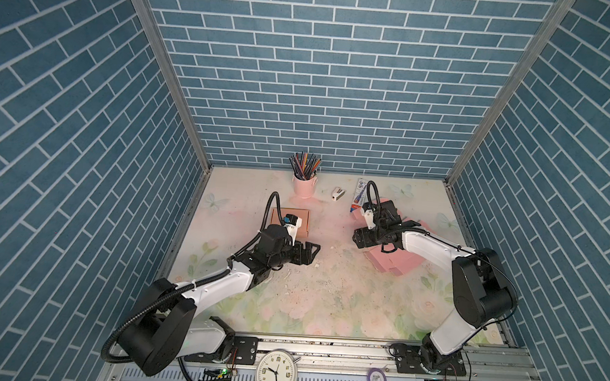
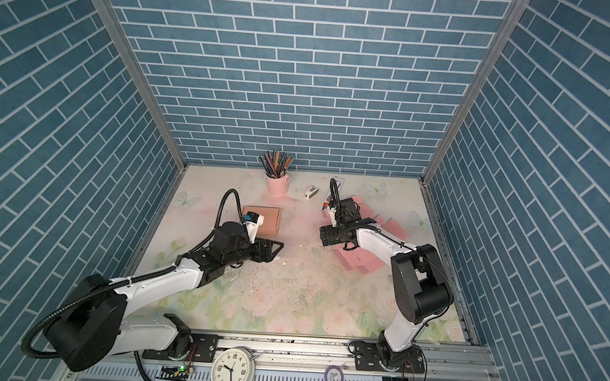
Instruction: Fold the paper box
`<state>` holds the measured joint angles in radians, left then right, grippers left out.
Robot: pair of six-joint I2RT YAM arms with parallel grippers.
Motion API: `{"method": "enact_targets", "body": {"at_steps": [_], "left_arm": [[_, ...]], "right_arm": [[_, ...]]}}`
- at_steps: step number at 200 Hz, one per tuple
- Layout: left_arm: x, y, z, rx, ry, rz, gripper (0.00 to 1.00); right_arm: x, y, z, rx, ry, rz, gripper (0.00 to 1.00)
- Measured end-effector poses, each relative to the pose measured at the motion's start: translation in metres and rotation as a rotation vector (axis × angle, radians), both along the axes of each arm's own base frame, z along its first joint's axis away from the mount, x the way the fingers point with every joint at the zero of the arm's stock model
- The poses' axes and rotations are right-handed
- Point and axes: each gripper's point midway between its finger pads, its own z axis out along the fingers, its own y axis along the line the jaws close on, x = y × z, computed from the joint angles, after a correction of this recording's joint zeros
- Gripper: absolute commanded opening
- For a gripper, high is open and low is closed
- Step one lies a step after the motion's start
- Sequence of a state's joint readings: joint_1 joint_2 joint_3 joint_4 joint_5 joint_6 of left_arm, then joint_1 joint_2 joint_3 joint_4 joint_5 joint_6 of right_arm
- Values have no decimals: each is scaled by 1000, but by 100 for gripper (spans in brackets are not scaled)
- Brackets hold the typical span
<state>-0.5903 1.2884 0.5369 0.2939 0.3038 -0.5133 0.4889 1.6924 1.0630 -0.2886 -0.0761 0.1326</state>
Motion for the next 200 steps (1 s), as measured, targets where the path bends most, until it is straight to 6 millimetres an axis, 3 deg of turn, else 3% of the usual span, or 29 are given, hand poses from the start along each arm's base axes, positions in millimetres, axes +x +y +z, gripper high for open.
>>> {"method": "enact_targets", "body": {"at_steps": [26, 58, 104, 200], "left_arm": [[-12, -11, -16, 5, 38, -33, 88], [-14, -20, -29, 3, 68, -48, 88], [-9, -24, -45, 9, 90, -41, 88], [48, -20, -63, 18, 90, 63, 81]], "right_arm": [[-3, -11, -8, -63, 7, -17, 82], [-17, -24, -24, -143, 36, -31, 79], [-45, -23, -37, -228, 74, 12, 70], [-58, -26, -36, -295, 67, 29, 50]]}}
